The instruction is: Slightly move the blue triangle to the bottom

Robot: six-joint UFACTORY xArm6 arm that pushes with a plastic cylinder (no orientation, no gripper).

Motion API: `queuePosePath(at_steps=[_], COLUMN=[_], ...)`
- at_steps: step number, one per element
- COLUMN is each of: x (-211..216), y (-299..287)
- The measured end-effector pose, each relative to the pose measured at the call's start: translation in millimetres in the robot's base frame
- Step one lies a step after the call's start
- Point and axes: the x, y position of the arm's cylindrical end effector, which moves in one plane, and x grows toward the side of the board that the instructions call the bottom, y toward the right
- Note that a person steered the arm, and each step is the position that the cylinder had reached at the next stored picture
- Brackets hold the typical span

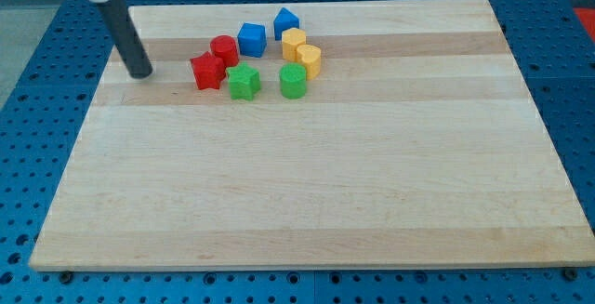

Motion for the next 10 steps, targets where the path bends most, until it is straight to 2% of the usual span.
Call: queuePosePath(at_steps=[4, 6, 8, 10], x=[-1, -8, -60, -64], y=[80, 79, 69, 83])
